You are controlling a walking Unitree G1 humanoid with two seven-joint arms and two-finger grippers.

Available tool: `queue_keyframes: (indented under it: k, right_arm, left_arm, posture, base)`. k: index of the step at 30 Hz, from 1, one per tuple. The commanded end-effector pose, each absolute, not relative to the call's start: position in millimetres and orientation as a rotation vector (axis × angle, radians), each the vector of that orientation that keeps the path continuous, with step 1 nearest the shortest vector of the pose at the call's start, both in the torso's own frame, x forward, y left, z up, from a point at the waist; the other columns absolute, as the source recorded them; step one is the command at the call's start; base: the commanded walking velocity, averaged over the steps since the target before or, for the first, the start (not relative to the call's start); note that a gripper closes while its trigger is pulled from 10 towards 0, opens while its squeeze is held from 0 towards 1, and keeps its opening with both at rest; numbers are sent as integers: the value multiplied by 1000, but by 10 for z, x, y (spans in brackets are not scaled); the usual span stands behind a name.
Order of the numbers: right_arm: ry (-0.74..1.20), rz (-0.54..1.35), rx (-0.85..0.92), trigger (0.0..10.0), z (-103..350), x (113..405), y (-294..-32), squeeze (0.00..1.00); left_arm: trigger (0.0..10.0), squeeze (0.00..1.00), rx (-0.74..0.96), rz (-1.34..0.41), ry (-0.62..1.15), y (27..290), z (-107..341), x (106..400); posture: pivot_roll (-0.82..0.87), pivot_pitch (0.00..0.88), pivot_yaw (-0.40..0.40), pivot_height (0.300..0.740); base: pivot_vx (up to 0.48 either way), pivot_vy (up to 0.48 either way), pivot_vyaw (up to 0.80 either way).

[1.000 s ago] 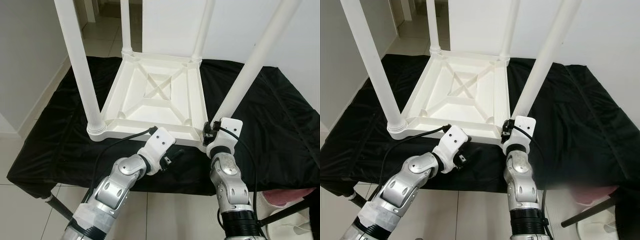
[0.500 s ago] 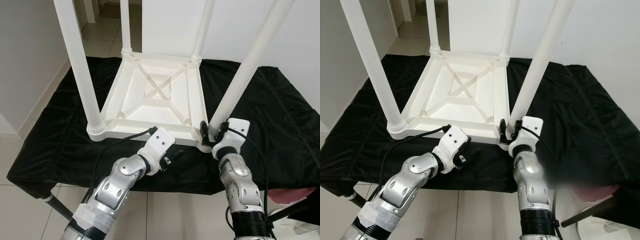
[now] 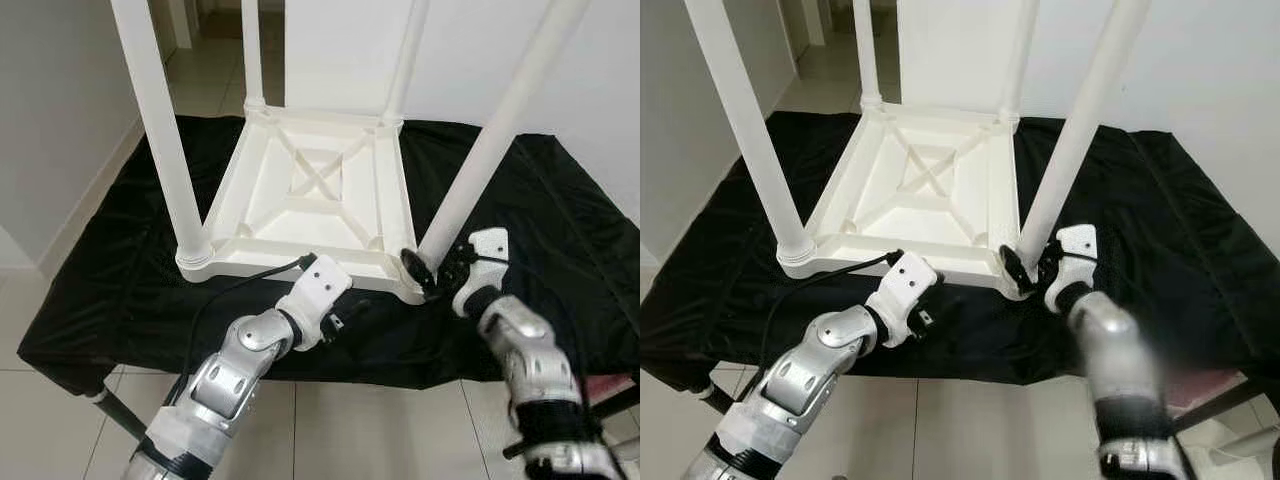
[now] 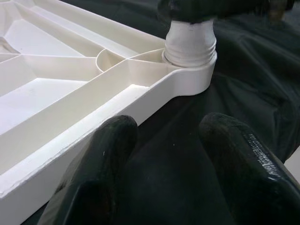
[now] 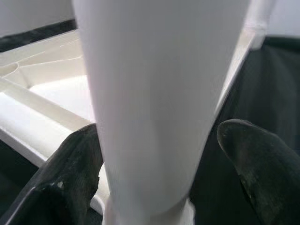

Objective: Building children table

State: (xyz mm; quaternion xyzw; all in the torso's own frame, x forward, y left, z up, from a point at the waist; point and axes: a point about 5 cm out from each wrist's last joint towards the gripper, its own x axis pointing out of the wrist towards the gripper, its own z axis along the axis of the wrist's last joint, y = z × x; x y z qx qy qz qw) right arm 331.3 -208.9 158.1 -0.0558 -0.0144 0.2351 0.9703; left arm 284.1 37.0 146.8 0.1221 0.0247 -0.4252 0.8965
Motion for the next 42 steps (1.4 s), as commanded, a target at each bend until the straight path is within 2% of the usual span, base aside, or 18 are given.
queue_keyframes:
  k: [1, 12, 13, 15, 16, 17, 18, 19, 20, 30, 31, 42]
  right_arm:
    - [-3, 508, -123, 10000, 1503, 3304, -2065, 0]
    - [20, 647, -154, 10000, 1530, 3429, -2042, 0]
    - [23, 664, -159, 7020, 1532, 3444, -2030, 0]
    - [24, 681, -162, 7020, 1532, 3457, -2028, 0]
    - [27, 693, -168, 4510, 1523, 3471, -2017, 0]
    - [27, 693, -168, 4510, 1523, 3471, -2017, 0]
    - [31, 708, -172, 1725, 1505, 3482, -2009, 0]
    - [31, 708, -172, 1725, 1505, 3482, -2009, 0]
    - [43, 718, -177, 0, 1470, 3482, -2006, 0]
    - [69, 722, -139, 0, 1347, 3451, -2050, 0]
    - [67, 712, -123, 10000, 1331, 3444, -2054, 0]
    - [73, 531, -99, 10000, 1342, 3484, -1969, 0]
  left_arm:
    - [10000, 0, 268, -888, 51, 354, 1459, 2848]
    - [10000, 0, 272, -878, 48, 385, 1491, 2883]
    - [10000, 0, 272, -877, 46, 387, 1498, 2886]
    - [10000, 0, 273, -877, 45, 387, 1501, 2888]
    - [10000, 0, 274, -877, 45, 389, 1503, 2891]
    - [10000, 0, 274, -877, 45, 389, 1503, 2891]
    - [10000, 0, 275, -875, 44, 393, 1505, 2896]
    - [10000, 0, 275, -875, 44, 393, 1505, 2896]
    - [10000, 0, 277, -873, 44, 396, 1506, 2897]
    - [10000, 0, 276, -872, 44, 395, 1507, 2894]
    - [10000, 0, 276, -874, 44, 394, 1507, 2893]
    - [10000, 0, 278, -886, 46, 378, 1497, 2881]
  posture:
    - [-27, 9, -36, 740]
    - [-12, 22, -25, 740]
    - [-11, 21, -25, 740]
    - [-11, 21, -25, 740]
    - [-9, 21, -25, 740]
    - [-9, 21, -25, 740]
    - [-9, 21, -25, 740]
    - [-9, 21, -25, 740]
    - [-4, 21, -28, 740]
    - [-5, 26, -29, 740]
    - [-6, 27, -28, 740]
    - [-17, 35, -19, 740]
  base:
    - [0, 0, 0]
    - [0, 0, 0]
    - [0, 0, 0]
    - [0, 0, 0]
    - [0, 0, 0]
    - [0, 0, 0]
    - [0, 0, 0]
    - [0, 0, 0]
    - [0, 0, 0]
    - [0, 0, 0]
    - [0, 0, 0]
    - [0, 0, 0]
